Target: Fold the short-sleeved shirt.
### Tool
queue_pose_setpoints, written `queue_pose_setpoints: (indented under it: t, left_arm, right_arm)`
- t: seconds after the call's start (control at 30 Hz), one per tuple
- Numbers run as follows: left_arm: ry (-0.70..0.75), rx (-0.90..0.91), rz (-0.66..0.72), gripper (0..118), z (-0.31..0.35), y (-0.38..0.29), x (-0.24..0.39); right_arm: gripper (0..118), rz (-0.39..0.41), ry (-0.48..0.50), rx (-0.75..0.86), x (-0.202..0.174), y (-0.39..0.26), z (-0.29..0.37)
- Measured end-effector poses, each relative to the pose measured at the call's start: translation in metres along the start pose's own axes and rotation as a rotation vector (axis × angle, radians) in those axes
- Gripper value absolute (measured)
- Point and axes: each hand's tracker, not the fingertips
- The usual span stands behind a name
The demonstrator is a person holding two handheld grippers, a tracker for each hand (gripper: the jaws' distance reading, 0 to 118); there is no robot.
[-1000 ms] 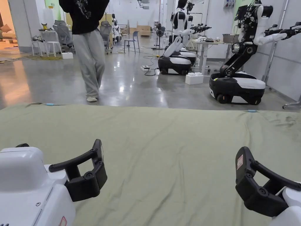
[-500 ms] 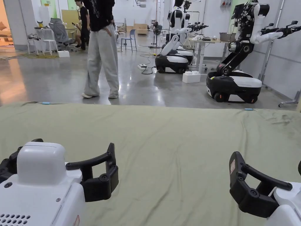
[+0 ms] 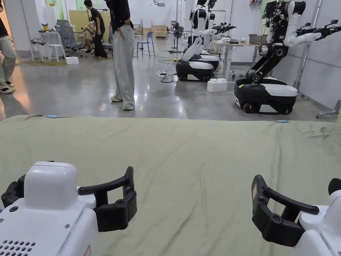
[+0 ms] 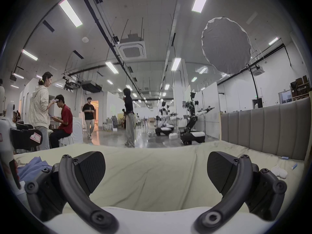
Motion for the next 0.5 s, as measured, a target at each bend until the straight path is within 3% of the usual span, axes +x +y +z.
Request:
queue_pose_setpoints:
  t: [0.07, 0.1, 0.13, 0.17, 0.23, 0.27, 0.37, 0.5]
  left_arm:
    - [-0.013, -0.034, 0.018, 117, 0.000, 0.001, 0.001]
    - [-0.014, -0.044, 0.036, 83, -0.001, 0.001, 0.002]
    - [-0.022, -0.066, 0.065, 33, -0.004, 0.000, 0.002]
    - [-0.018, -0.108, 0.103, 0, -0.006, -0.001, 0.002]
    - [-0.055, -0.131, 0.081, 0, -0.007, -0.003, 0.007]
    - [-0.049, -0.115, 0.049, 0, -0.006, -0.004, 0.011]
    - [-0.092, -0.121, 0.047, 0, -0.007, -0.006, 0.015]
    - [-0.066, -0.110, 0.053, 0, -0.003, -0.004, 0.005]
  right_arm:
    - [118, 0.033, 0.052, -0.055, -0.001, 0.003, -0.001]
    - [99, 0.036, 0.067, -0.004, -0.002, 0.002, 0.002]
    - [47, 0.038, 0.040, 0.019, -0.004, -0.001, 0.003]
    - [2, 0.034, -0.035, 0.019, -0.004, 0.000, 0.000]
    - [2, -0.029, 0.030, -0.078, -0.002, 0.005, -0.001]
    - [2, -0.041, 0.018, -0.047, -0.002, 0.004, 0.000]
    - [2, 0.034, 0.017, -0.024, -0.010, 0.004, 0.000]
    - [2, 0.035, 0.081, -0.032, -0.024, 0.007, -0.002]
